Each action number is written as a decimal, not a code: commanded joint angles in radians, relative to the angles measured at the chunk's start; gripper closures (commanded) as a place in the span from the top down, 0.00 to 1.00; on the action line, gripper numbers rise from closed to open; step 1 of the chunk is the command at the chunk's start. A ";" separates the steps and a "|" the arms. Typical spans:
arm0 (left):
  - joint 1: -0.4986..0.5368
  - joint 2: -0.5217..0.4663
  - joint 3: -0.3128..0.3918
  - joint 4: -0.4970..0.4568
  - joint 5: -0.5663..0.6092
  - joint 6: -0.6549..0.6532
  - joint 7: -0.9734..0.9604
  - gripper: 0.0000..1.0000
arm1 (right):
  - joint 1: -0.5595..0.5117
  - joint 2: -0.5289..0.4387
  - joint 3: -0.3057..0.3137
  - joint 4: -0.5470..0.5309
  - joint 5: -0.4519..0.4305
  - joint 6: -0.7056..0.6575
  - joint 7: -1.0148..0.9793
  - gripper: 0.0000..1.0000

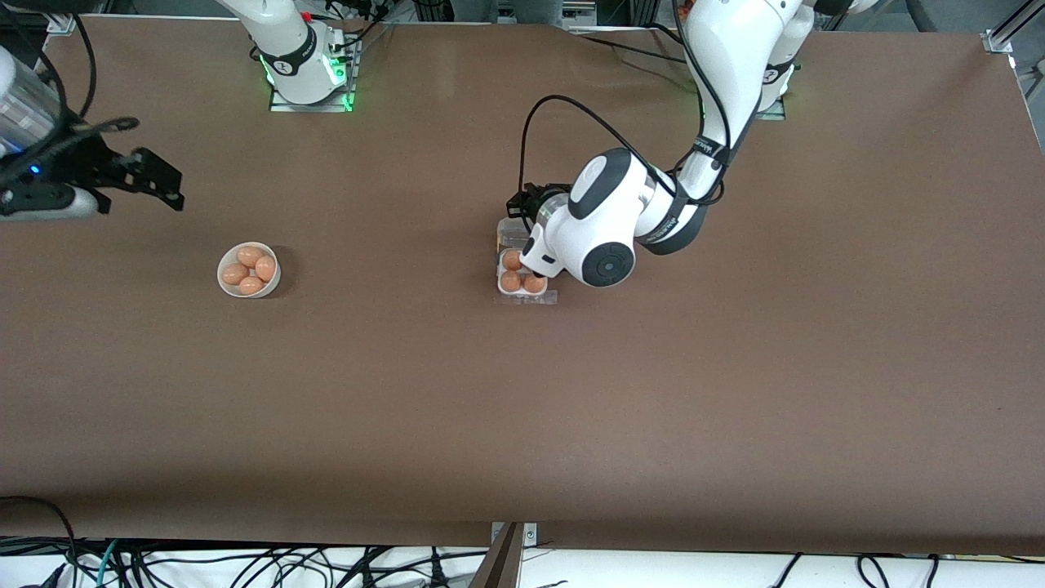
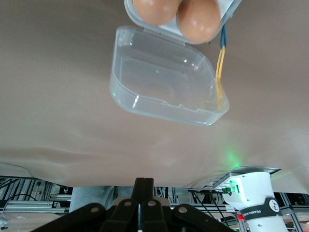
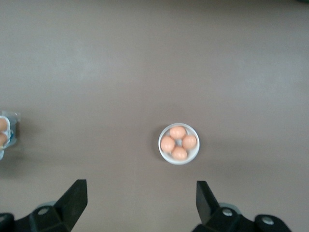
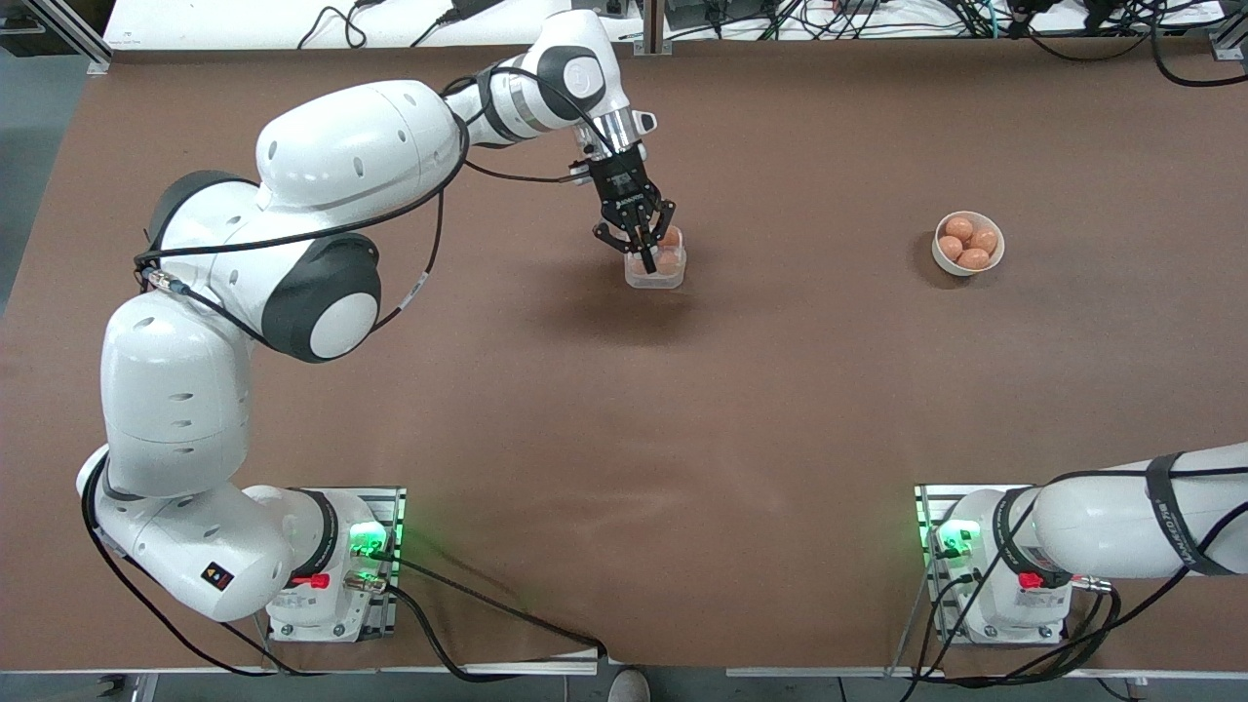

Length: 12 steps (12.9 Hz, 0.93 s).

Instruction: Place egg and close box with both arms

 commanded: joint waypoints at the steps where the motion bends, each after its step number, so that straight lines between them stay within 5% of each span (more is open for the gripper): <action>1: -0.031 0.034 0.015 0.017 -0.028 0.032 -0.022 0.00 | -0.067 -0.019 0.073 -0.042 0.005 -0.001 -0.021 1.00; 12: -0.063 0.082 0.031 0.024 0.067 0.166 -0.019 0.00 | -0.048 0.007 0.072 -0.065 0.002 0.115 0.008 1.00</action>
